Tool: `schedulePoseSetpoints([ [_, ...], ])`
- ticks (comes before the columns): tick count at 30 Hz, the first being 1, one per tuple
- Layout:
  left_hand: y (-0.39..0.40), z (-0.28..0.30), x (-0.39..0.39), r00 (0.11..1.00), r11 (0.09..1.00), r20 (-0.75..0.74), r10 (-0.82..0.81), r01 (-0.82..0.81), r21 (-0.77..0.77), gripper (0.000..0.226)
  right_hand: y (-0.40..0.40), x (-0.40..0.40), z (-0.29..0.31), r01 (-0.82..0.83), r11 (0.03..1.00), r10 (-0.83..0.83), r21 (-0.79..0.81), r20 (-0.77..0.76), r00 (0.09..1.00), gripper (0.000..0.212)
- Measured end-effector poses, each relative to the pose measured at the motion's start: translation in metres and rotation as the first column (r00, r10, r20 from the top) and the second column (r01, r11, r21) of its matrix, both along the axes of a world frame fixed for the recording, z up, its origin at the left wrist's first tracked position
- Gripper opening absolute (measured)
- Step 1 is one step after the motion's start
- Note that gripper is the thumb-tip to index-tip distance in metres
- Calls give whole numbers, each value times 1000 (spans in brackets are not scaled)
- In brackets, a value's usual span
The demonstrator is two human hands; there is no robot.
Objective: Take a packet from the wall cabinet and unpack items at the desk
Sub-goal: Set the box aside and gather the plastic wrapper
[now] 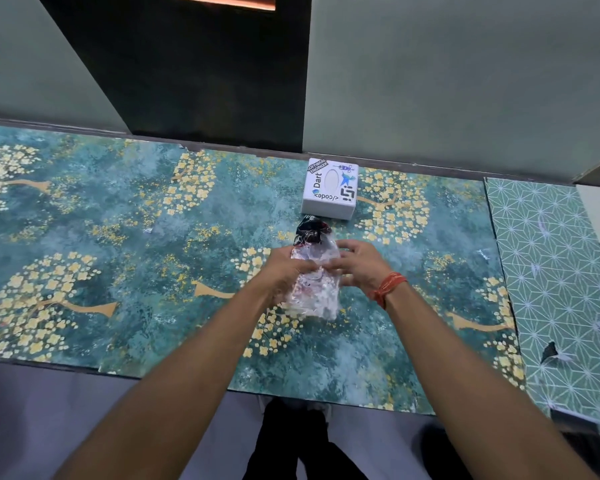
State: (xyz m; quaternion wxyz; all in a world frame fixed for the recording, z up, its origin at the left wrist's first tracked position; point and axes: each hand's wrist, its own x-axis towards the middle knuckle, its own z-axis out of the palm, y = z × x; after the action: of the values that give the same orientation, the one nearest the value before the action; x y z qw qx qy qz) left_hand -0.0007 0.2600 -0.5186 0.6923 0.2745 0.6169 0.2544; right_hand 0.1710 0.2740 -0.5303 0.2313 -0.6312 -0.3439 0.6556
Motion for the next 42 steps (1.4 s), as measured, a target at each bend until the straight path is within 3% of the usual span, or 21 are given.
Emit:
schedulePoseSetpoints([
  [2,-2,-3,0,995,998,79,60,-57,-36,50,-1,2,-2,49,990,-61,135,85,995,58],
  [4,-6,-4,-2,981,989,137,140,-133,-58,30,-4,5,-4,69,964,-96,257,94,991,28],
  [6,-10,-4,-1,966,978,158,206,-199,-57,16,-11,5,-6,140,944,-158,299,35,987,27],
  [10,-18,-19,5,910,948,277,309,-272,-166,18,-24,9,-18,194,879,-200,437,-31,979,43],
  [13,-32,-28,7,917,962,324,231,-166,-218,46,-39,13,-28,113,814,-203,569,96,975,42],
  [15,-43,-29,6,946,979,278,170,-130,-155,41,-54,13,-30,20,791,-169,612,188,968,32],
  [17,-52,-34,6,957,982,232,176,-153,-114,32,-72,18,-29,29,851,-107,525,119,987,21],
  [20,-69,-40,8,976,987,149,159,-156,-29,32,-110,30,-21,158,966,-85,206,-323,943,26],
  [21,-77,-40,12,980,990,143,136,-139,8,34,-124,31,-20,173,971,-103,164,-368,924,33],
  [24,-109,-40,26,981,985,171,97,-118,122,33,-166,23,-20,265,944,-213,198,-249,945,41],
  [29,-172,-52,40,986,973,162,36,-72,220,32,-233,10,-23,484,815,-473,317,-117,873,21],
  [38,-276,-104,88,968,990,217,-126,109,88,27,-366,48,-76,772,629,-733,93,-261,628,35],
  [41,-305,-152,122,963,989,235,-135,145,-26,30,-412,81,-117,760,650,-722,21,-294,626,19],
  [42,-313,-170,134,963,985,228,-146,163,-58,31,-426,92,-133,739,674,-704,1,-299,644,23],
])
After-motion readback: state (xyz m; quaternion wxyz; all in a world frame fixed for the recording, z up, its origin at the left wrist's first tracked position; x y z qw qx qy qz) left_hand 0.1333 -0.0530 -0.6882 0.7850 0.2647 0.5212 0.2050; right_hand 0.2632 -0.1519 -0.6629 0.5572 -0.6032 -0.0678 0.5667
